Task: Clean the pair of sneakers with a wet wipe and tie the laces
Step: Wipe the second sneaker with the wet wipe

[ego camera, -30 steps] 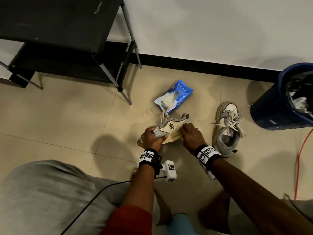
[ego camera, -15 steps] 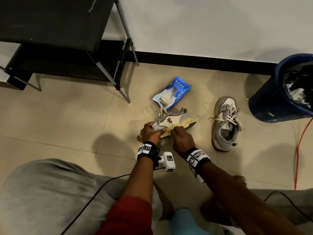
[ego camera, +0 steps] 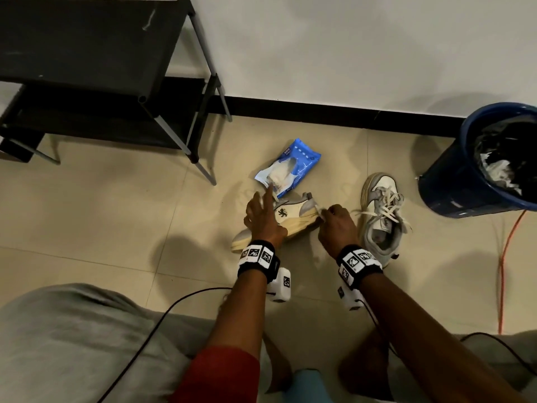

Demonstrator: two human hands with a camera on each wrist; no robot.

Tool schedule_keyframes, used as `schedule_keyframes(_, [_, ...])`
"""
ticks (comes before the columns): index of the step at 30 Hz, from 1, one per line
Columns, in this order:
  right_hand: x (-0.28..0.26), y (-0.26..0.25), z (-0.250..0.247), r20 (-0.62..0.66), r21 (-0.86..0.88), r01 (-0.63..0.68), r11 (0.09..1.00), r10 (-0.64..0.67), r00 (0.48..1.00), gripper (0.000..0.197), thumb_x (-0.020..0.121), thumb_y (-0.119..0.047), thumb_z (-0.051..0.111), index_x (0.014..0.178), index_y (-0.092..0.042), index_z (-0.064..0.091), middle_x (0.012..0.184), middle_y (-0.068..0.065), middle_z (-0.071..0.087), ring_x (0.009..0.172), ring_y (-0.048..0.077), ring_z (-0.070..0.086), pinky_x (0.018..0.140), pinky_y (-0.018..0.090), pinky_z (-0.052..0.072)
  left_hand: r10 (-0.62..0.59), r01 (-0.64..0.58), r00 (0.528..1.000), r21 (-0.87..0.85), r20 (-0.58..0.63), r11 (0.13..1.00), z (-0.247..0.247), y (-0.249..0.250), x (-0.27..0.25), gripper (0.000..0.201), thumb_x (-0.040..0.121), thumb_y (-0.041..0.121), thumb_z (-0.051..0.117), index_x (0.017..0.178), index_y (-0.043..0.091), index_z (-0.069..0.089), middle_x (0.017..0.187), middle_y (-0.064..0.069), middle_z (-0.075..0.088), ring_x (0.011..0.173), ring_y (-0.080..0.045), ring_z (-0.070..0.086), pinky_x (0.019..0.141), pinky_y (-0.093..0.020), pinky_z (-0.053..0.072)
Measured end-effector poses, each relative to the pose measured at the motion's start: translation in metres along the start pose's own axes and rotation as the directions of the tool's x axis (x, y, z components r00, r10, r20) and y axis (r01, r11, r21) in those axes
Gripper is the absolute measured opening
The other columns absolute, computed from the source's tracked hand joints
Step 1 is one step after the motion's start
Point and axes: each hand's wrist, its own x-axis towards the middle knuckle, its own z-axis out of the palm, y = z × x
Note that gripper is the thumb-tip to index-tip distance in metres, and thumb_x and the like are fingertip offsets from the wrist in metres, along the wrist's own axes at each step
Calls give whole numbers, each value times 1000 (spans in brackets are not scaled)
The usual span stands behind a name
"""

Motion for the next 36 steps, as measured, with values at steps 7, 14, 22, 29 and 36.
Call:
schedule_keyframes(7, [11,5,-1,-25,220,-130,967,139,990,19,81,-14,62,94,-10,75,97,16,65,90,35,60,75,34,47,167,-289,936,406,311,867,23,15,31,125,55,58,84,154,23,16,154,-5,24,137,-34,23,108,-55,27])
schedule_keyframes(14, [30,-3,1,4,95,92,991,-93,996,27,70,-8,56,91,-7,73,86,17,62,80,38,60,61,36,50,318,-349,934,234,161,907,35,-4,32,95,49,44,86,132,18,48,127,-9,43,118,-31,37,99,-42,36])
schedule_keyframes(22, [87,3,-5,-105,437,-184,881,253,962,16,81,-6,67,91,-15,77,94,8,72,86,22,67,80,23,48,375,-391,920,229,112,891,46,-5,17,101,43,37,89,133,20,46,126,-4,41,117,-25,39,99,-37,40])
schedule_keyframes(29, [86,0,-13,161,304,339,890,-398,903,32,66,10,61,81,-14,74,85,3,68,75,19,65,70,23,48,382,-388,921,217,73,896,45,-3,13,89,44,43,86,120,17,49,117,-5,44,106,-24,42,89,-37,42])
schedule_keyframes(36, [67,5,-11,35,269,238,933,-256,966,17,67,-1,67,80,-10,73,83,8,69,78,28,65,69,26,46,389,-400,916,194,92,896,50,-9,14,93,46,43,87,128,18,48,121,-4,43,112,-25,43,94,-36,40])
